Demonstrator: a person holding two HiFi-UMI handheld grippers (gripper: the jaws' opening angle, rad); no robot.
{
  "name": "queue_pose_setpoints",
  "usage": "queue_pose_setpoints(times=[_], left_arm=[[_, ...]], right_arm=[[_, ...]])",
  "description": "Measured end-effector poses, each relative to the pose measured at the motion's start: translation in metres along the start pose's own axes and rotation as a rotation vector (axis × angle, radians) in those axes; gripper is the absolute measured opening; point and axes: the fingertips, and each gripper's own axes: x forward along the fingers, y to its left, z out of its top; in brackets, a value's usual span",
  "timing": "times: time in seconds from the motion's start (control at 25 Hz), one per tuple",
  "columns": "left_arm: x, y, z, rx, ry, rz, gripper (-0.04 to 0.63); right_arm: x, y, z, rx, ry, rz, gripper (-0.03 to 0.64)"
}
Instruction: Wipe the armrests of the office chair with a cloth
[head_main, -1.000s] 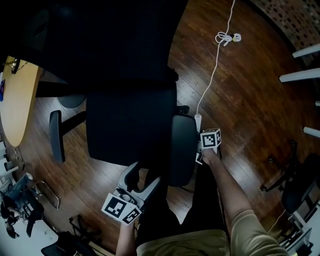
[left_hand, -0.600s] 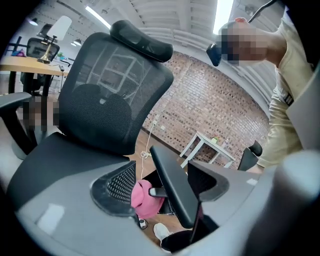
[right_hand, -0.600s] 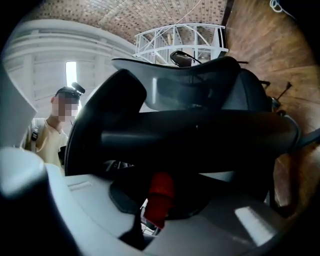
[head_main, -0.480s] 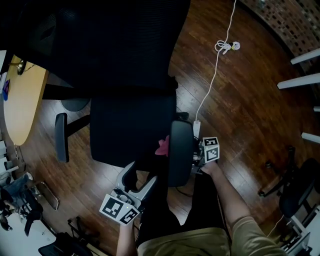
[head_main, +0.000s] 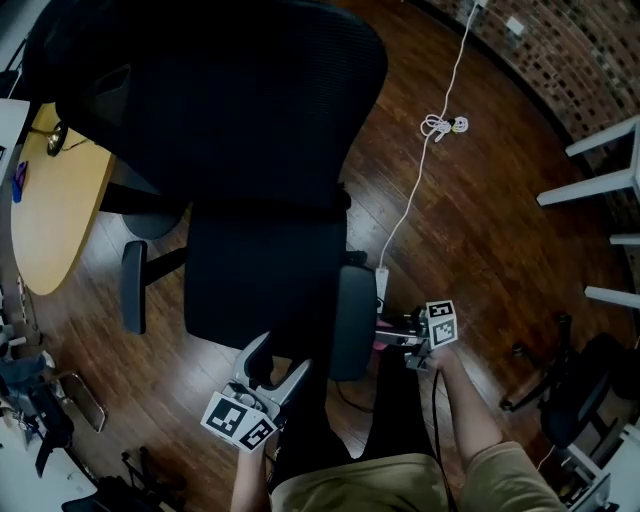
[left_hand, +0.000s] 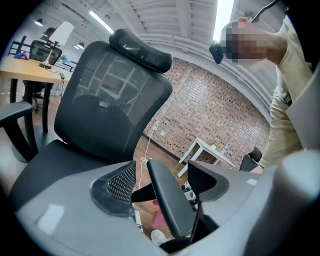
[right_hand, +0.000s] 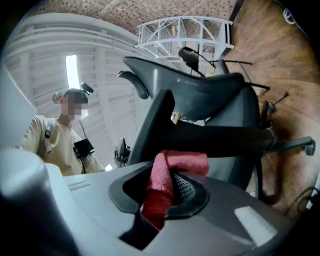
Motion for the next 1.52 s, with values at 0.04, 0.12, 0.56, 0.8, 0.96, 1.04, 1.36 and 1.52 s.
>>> queue_pose_setpoints(times=[0.04, 0.12, 0.56, 0.8, 0.96, 1.04, 1.36, 1.52], left_arm=[[0.001, -0.003, 0.006, 0.003, -0.002, -0.007, 0.318], [0.002, -0.013, 0.018, 0.013, -0.009, -0.025, 0.318], [0.016, -0.083, 0.156, 0.153, -0.141, -0.143, 0.308], [0.003, -0.112, 0.242, 0.246, -0.257, -0.154, 0.293], [-0.004, -0.140, 0.277, 0.309, -0.294, -0.155, 0.284], [-0.006, -0.146, 0.289, 0.326, -0.311, -0.147, 0.278], [-0.004, -0.173, 0.316, 0.388, -0.383, -0.095, 0.278], [-0.002, -0.170, 0.315, 0.420, -0.411, 0.002, 0.281]], right_arm=[[-0.013, 0.005, 0.010, 0.012, -0.052, -0.036, 0.058], [-0.040, 0.026, 0.038, -0.020, -0.172, -0.097, 0.058], [-0.065, 0.285, 0.212, -0.570, -0.456, -0.105, 0.060], [-0.034, 0.411, 0.254, -0.869, -0.580, -0.021, 0.058], [-0.020, 0.457, 0.260, -0.936, -0.621, -0.020, 0.061], [-0.013, 0.464, 0.261, -0.969, -0.618, -0.099, 0.061], [0.012, 0.460, 0.277, -1.183, -0.557, -0.628, 0.063], [0.017, 0.448, 0.281, -1.279, -0.486, -0.931, 0.061]])
